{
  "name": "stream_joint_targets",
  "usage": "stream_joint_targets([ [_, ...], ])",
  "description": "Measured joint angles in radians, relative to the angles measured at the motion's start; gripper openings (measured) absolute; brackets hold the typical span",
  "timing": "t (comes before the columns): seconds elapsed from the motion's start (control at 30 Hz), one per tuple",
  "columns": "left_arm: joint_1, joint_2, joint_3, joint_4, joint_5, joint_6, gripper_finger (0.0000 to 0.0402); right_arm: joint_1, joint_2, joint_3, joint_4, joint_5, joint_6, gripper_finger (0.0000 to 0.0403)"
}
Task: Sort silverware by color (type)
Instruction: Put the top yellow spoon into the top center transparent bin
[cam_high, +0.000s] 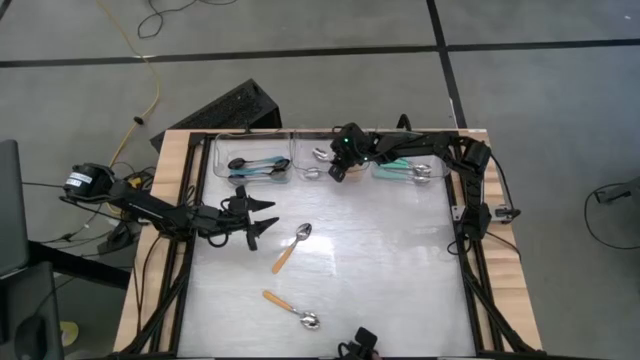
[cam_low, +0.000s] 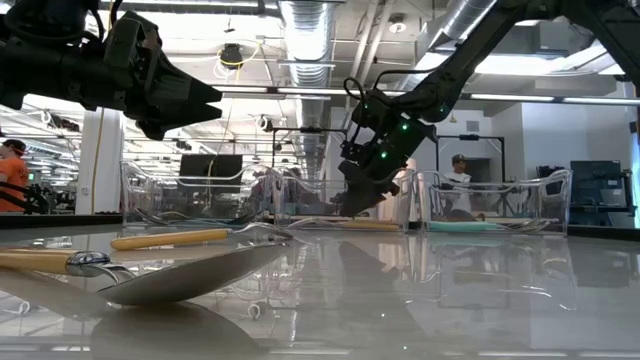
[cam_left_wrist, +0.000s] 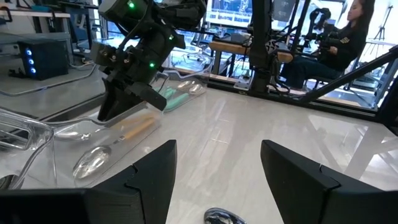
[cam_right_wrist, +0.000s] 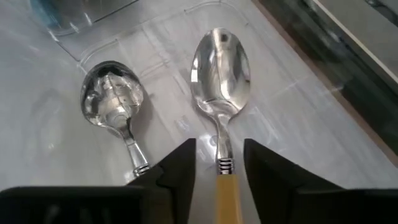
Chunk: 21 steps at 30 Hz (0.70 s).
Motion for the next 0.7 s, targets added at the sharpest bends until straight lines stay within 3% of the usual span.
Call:
stream_joint_targets([
  [0.27, 0.000, 0.000, 0.000, 0.000, 0.000, 0.002, 0.0218, 0.004, -0.061, 0.008, -0.013, 0.002, -0.002, 0.0248],
  [0.43, 0.000, 0.000, 0.000, 0.000, 0.000, 0.002, 0.0218, 0.009, -0.139, 0.050, -0.044, -0.004, -0.002, 0.0255],
  [0.7, 0.000, 0.000, 0.000, 0.000, 0.003, 0.003, 0.0218, 0.107, -0.309, 0.090, -0.052, -0.128, -0.049, 0.0255],
])
